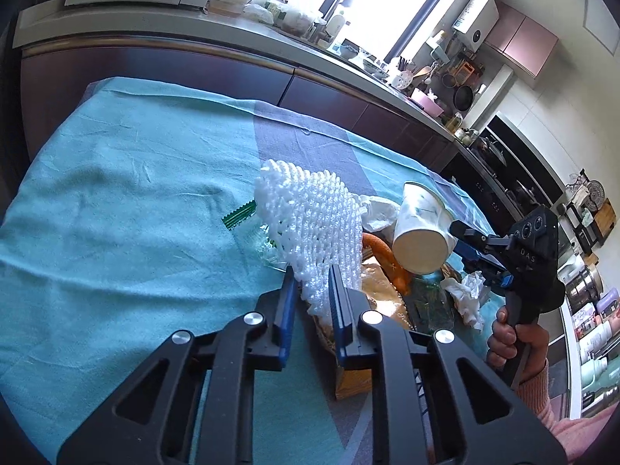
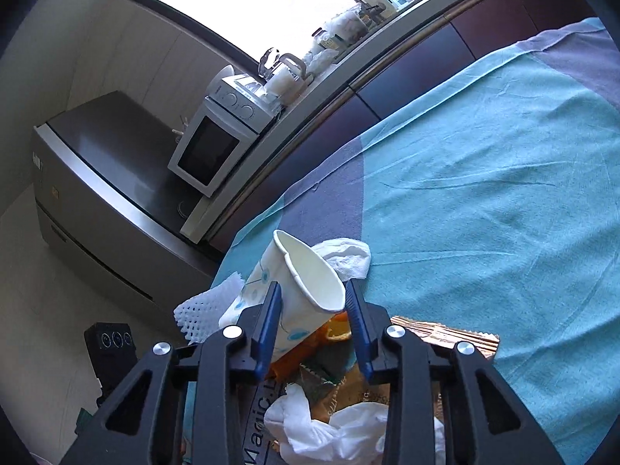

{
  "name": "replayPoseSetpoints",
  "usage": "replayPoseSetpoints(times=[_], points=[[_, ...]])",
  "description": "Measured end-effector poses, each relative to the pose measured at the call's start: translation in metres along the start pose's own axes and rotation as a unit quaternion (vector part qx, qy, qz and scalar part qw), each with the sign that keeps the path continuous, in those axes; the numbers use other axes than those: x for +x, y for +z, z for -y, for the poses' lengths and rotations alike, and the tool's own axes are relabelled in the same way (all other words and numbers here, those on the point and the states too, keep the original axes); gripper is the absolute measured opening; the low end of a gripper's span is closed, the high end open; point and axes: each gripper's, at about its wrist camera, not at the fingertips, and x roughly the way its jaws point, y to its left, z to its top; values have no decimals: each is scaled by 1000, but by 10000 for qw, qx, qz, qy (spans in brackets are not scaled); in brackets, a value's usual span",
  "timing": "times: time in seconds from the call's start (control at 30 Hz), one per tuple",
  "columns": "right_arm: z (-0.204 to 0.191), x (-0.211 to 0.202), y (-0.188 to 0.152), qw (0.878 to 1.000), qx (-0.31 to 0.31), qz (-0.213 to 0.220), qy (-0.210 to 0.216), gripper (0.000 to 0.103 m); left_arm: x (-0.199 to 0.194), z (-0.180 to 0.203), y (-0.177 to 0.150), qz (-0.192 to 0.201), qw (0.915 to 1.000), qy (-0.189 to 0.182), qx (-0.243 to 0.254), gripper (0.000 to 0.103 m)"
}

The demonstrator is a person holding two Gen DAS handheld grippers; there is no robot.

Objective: Collect trash
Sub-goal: 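Grasp the white foam net with the left tool while the right tool grasps the blue-dotted paper cup, then carry the foam net and paper cup over the teal bin and release both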

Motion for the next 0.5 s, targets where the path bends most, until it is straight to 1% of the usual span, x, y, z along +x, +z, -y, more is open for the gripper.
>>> replayPoseSetpoints(times=[0.07,0.17,0.33,0.4,0.5], points=[[-7,1,0,9999,-133,0,-2,32,-5,1,0,59,10000,27,37,13],[-15,1,0,9997,-252,29,32,31,-12,-1,1,115,9999,17,50,11],[-25,1,0,9993,-330,36,193,30,-29,-7,3,276,9996,35,17,10],[-31,1,0,9990,-377,28,251,28,-38,-9,4,363,9993,34,8,10],[-40,4,-1,9985,-461,6,307,28,-50,-11,4,476,9988,88,1,10]])
